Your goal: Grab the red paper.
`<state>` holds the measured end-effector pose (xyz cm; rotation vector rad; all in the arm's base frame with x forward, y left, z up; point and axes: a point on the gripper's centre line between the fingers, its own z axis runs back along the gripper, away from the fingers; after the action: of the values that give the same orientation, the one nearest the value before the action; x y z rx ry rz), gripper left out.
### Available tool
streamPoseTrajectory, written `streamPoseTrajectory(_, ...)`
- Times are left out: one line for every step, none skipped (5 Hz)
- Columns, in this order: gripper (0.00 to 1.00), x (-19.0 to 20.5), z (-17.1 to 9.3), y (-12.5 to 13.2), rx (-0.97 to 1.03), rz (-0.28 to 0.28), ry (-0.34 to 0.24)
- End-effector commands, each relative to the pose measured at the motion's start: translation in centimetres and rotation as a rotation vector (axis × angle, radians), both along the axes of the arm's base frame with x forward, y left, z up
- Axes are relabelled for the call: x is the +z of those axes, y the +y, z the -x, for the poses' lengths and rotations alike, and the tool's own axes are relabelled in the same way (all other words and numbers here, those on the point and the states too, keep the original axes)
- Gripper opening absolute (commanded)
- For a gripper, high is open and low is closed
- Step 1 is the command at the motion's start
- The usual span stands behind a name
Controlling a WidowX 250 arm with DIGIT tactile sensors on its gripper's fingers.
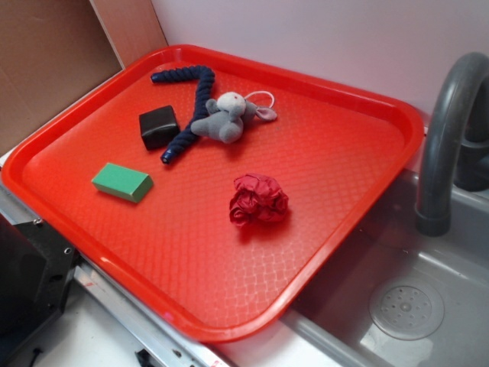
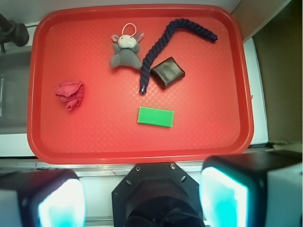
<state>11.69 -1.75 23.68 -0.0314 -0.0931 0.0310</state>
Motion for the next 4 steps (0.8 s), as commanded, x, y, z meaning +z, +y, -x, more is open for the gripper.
streamPoseTrajectory(1.00,0.0,0.0,0.0,0.000,0.000,0.000)
streamPoseTrajectory(1.00,-0.4,-0.3,-0.7,0.184,0.042,-0.037)
streamPoseTrajectory(1.00,-1.3,-1.1,-1.6,0.335,0.077,-0.051)
streamPoseTrajectory(1.00,-3.8,-3.2,-4.2,0.541,0.131,-0.071)
